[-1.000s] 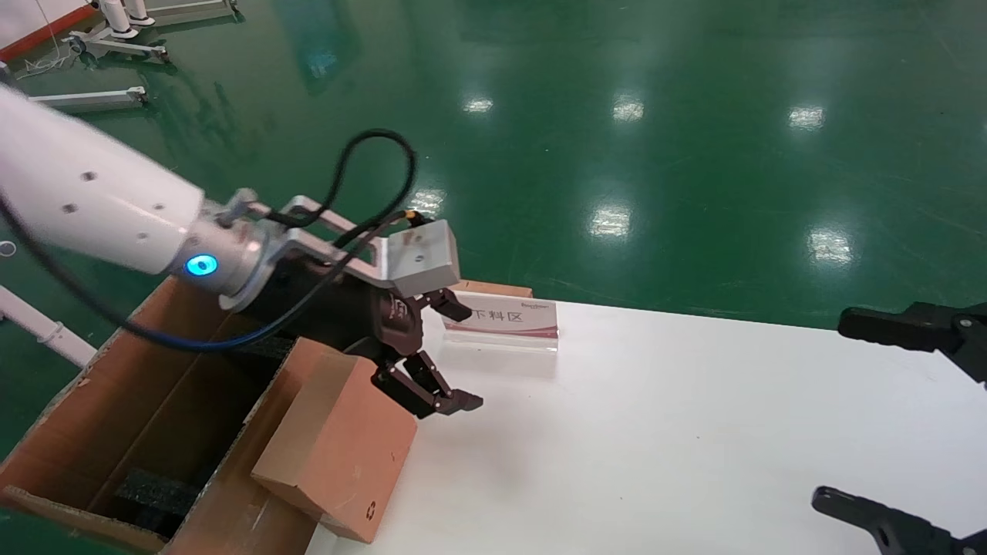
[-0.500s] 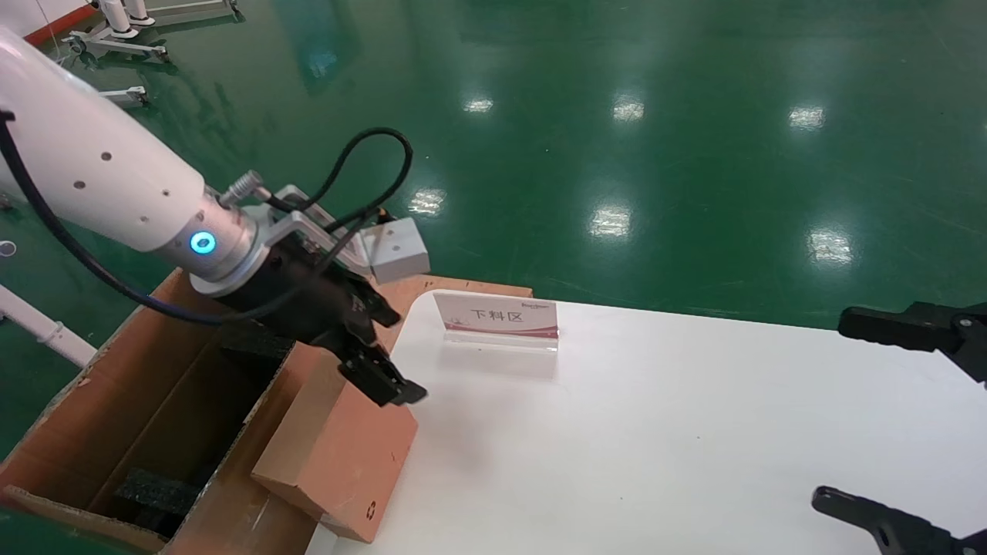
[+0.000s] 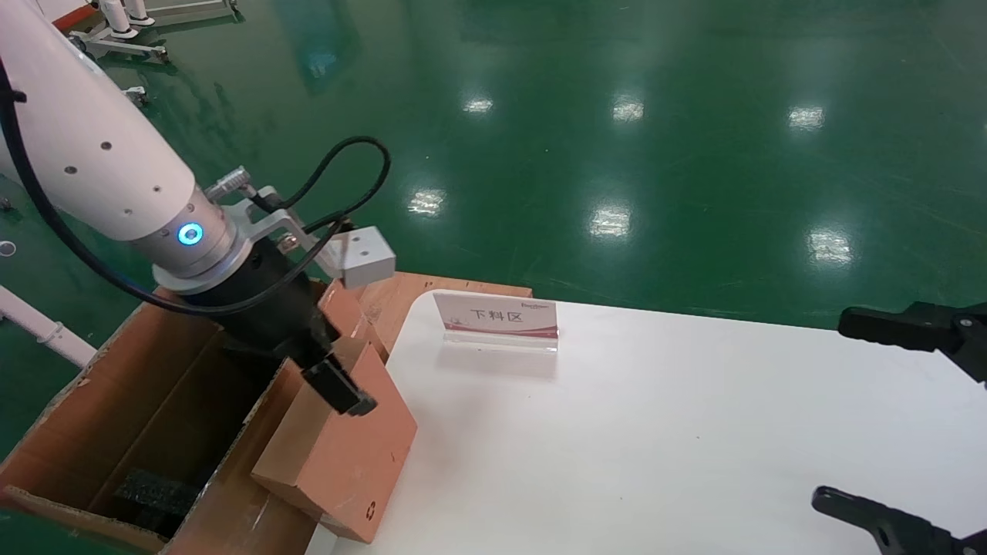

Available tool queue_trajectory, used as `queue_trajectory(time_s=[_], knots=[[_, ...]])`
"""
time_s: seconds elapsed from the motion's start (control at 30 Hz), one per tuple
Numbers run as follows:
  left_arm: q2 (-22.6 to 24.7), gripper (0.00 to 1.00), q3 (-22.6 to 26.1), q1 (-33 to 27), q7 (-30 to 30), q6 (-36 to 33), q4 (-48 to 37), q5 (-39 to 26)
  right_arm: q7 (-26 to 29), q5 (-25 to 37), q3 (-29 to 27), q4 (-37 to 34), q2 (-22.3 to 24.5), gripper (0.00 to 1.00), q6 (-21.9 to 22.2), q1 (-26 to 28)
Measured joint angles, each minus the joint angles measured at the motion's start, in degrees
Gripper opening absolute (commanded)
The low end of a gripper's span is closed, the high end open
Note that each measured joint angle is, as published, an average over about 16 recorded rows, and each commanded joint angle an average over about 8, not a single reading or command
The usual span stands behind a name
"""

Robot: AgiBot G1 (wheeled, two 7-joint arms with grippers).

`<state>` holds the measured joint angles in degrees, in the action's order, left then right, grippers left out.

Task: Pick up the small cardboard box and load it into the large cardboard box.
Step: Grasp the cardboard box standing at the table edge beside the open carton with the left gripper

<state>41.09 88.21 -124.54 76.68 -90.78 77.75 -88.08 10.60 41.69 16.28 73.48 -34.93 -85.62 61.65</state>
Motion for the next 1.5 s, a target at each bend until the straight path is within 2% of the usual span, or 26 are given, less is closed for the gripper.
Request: queue_trajectory(time_s=[0.33,0.6,0.97,1.5], knots=[[2.6,1.0,13.3,-5.9,6.4,0.6,0.0,3.7,0.0,0.0,0.0,0.0,0.0,1.0,0.0,0.0],[3.9,1.0,19.9,-7.5,9.4,2.0,0.0,6.0,0.0,0.0,0.1,0.0,0.0,1.0,0.0,0.0],[3.7,1.0,23.0,-6.2,10.9,5.9,-0.1,6.2,-0.1,-0.1,0.1,0.0,0.0,1.0,0.1,0.0],[2.6,1.0,23.8,-2.5,12.7,15.4,0.1,0.2,-0.1,-0.1,0.2,0.0,0.1,1.0,0.1,0.0]])
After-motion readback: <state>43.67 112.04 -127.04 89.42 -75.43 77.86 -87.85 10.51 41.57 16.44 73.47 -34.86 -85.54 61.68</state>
